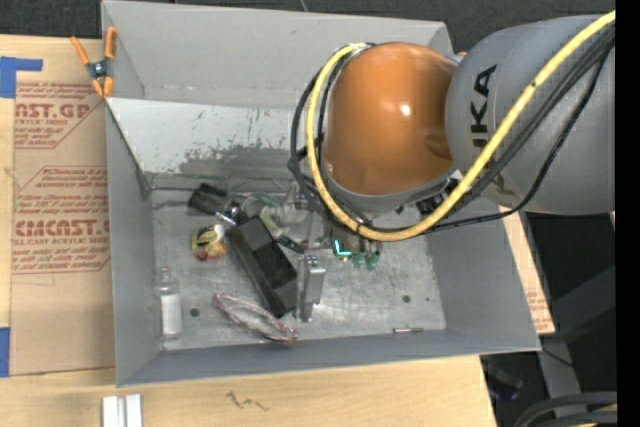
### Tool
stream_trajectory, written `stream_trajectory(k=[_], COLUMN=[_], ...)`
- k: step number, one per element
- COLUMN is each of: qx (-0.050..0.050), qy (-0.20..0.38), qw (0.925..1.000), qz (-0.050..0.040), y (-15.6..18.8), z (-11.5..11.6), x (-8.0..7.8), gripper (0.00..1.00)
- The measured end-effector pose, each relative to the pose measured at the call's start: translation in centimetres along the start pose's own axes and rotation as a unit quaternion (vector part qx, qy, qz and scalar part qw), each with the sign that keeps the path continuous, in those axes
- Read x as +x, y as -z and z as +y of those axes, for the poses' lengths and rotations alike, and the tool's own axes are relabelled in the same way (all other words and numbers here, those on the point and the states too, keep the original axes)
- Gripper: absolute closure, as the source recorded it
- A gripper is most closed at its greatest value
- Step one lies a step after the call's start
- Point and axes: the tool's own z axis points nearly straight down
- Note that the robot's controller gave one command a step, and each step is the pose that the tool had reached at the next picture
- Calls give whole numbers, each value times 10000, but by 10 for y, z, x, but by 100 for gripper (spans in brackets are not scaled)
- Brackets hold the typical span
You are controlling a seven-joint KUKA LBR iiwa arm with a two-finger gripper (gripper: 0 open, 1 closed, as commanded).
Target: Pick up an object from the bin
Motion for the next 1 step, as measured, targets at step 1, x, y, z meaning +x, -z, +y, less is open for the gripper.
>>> stream_trajectory(k=[1], qx=[-6], qy=[-8], qw=[10000], qz=[-40], y=[4], z=[-1], x=[-2], gripper=[0])
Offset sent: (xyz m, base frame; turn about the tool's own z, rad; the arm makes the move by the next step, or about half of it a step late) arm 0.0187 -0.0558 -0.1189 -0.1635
